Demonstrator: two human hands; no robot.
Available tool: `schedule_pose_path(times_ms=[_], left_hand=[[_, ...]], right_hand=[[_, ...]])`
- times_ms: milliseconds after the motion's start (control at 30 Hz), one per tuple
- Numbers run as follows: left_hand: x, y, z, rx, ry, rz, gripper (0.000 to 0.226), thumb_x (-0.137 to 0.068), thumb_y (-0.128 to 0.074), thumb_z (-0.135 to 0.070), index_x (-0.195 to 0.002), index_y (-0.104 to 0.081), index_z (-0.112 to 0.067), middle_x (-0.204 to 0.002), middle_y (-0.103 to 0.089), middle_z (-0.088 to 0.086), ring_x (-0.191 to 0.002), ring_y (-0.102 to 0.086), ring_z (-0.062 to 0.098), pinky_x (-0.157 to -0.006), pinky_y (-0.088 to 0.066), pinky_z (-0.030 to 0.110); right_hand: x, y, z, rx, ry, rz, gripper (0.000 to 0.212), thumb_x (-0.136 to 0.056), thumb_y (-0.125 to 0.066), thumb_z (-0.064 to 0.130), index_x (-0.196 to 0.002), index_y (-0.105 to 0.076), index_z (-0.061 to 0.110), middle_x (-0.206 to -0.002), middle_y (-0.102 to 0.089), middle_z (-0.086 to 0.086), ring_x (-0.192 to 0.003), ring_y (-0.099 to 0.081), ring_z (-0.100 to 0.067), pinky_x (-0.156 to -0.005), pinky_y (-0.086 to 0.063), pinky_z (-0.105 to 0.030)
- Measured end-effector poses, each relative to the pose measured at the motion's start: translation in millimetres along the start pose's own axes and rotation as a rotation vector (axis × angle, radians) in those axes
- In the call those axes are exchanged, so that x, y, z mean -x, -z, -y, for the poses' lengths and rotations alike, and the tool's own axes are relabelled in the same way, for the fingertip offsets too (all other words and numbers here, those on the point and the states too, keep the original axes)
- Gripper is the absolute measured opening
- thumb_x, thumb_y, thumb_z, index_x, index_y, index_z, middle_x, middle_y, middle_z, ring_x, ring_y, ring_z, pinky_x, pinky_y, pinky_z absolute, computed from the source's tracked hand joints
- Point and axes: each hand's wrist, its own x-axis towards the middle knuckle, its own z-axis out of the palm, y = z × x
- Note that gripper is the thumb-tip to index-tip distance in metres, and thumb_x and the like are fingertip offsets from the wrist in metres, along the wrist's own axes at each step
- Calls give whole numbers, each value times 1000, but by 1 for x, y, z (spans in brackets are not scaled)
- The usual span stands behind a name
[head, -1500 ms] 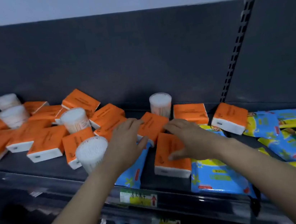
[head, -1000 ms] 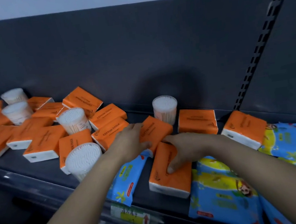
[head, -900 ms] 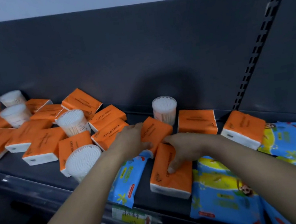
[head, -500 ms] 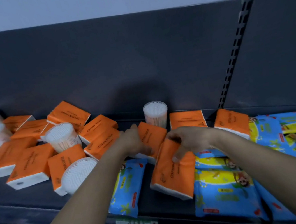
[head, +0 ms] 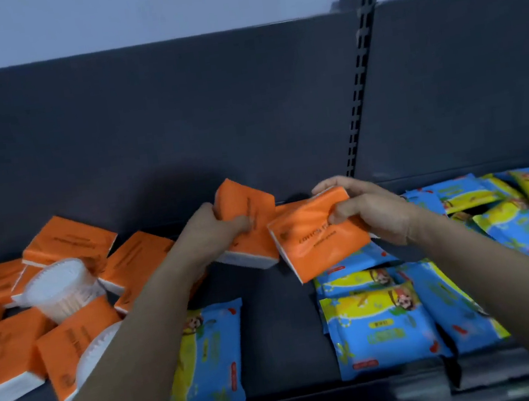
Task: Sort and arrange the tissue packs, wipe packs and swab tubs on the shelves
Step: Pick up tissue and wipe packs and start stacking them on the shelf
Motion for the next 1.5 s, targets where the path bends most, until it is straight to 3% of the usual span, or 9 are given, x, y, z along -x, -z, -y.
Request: schedule_pose_path(times_ms=[100, 233, 367, 467, 733, 900, 1067, 1367, 1500], left_hand=[[2, -19, -18, 133, -91, 2, 61, -82, -66, -43, -127, -39, -12, -112, -53, -2, -91, -55, 14, -65, -42, 24], [2, -57, -41, 347, -125, 15, 59, -89, -60, -32, -136, -30, -13, -117, -48, -1, -98, -52, 16, -81, -41, 30], [4, -99, -69, 409, -162, 102, 45, -84, -66, -16, -114, -33, -19, -109, -57, 6, -89, -60, 20, -80, -52, 41], [11, -134, -95, 405, -248, 133, 65, -76, -71, -5, -117, -25, -26, -110, -56, 11, -93, -62, 26, -79, -54, 49], [47, -260, -176, 479, -466, 196, 52, -68, -68, 9, -89, -47, -33, -88, -54, -1, -75, -53, 13, -65, -49, 35], [72, -339, -222, 477, -416, 150, 44, -66, -79, -14, -91, -42, -21, -85, -49, 1, -71, -49, 13, -63, -42, 29], [79, -383, -248, 449, -332, 152, 38, -75, -75, -27, -91, -42, -19, -88, -50, -1, -77, -54, 15, -68, -48, 33], [48, -420, -281, 500, -310, 220, 41, -78, -67, -5, -111, -47, -19, -102, -58, 0, -89, -61, 16, -73, -53, 35], [32, -443, -296, 486, -300, 276, 33, -75, -65, -3, -105, -53, -12, -95, -61, 5, -84, -62, 22, -73, -53, 38]], right_hand=[[15, 21, -4, -131, 40, -192, 37, -65, -63, -5, -89, -62, 23, -80, -61, -1, -71, -59, -17, -61, -47, -27], [46, 52, -16, -222, 70, -439, 11, -84, -63, 8, -89, -60, 17, -75, -68, 2, -66, -64, -12, -64, -53, -27], [83, 88, -24, -179, 83, -624, 12, -82, -67, 11, -86, -57, 17, -79, -65, -1, -69, -63, -14, -68, -51, -31], [112, 122, -25, -98, 93, -729, 24, -76, -69, 5, -75, -51, 20, -69, -58, 1, -64, -55, -13, -64, -44, -31], [192, 237, -34, 12, 138, -785, 30, -76, -63, -9, -90, -54, 16, -74, -55, 1, -61, -53, -6, -51, -43, -12], [240, 321, -41, 37, 130, -846, 23, -69, -71, 7, -88, -64, 17, -79, -63, -3, -71, -59, -13, -68, -48, -26], [258, 382, -49, -8, 122, -941, 19, -82, -66, 4, -97, -59, 12, -75, -61, 0, -51, -58, 1, -43, -43, -12], [233, 444, -54, 47, 107, -1002, 17, -77, -73, 10, -88, -62, 18, -87, -65, -5, -79, -62, -19, -79, -54, -38], [228, 474, -50, 88, 124, -1035, 35, -77, -74, 11, -109, -60, 14, -93, -63, -3, -78, -60, -14, -72, -53, -29]])
